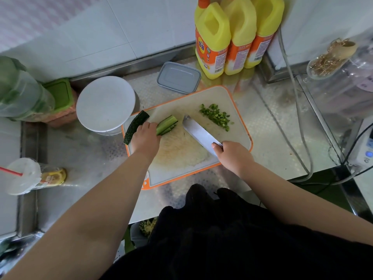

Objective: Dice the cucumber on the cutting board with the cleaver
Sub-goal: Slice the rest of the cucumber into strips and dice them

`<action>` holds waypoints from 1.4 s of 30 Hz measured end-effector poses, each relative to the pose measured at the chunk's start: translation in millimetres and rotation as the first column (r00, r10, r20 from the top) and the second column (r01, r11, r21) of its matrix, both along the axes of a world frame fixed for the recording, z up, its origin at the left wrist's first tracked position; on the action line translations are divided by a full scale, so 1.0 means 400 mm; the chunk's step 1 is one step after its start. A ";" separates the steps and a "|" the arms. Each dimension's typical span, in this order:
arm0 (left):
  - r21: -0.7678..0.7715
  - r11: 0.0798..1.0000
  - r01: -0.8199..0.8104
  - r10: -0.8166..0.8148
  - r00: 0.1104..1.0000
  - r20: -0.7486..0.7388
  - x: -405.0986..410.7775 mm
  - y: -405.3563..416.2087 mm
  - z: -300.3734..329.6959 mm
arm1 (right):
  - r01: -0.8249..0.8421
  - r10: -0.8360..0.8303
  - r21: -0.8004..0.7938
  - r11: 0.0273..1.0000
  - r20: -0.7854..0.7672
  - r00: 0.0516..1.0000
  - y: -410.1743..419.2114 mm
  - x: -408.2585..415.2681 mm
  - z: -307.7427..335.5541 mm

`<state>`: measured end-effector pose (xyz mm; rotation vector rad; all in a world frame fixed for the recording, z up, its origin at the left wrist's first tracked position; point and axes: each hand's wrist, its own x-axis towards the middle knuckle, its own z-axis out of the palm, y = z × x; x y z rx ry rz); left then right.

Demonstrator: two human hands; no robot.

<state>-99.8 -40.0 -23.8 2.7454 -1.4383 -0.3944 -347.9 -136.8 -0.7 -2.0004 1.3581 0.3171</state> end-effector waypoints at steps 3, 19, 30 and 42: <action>-0.172 0.978 -0.115 0.091 0.986 -0.142 -0.007 0.010 -0.001 | -0.152 0.153 -0.187 0.971 -0.013 0.988 0.002 -0.006 0.027; -0.038 0.857 0.514 -0.514 0.857 -0.003 -0.300 -0.027 0.051 | -0.239 0.281 -0.398 0.886 0.051 0.958 0.056 -0.046 0.006; 0.185 0.895 0.407 -0.407 0.913 -0.040 -0.250 -0.038 0.031 | -0.152 0.235 -0.459 0.875 0.129 0.963 0.057 -0.087 -0.006; 0.217 0.921 0.324 -0.335 0.942 0.016 -0.179 -0.071 0.027 | -0.034 0.228 -0.612 0.790 0.242 0.943 0.044 -0.172 -0.036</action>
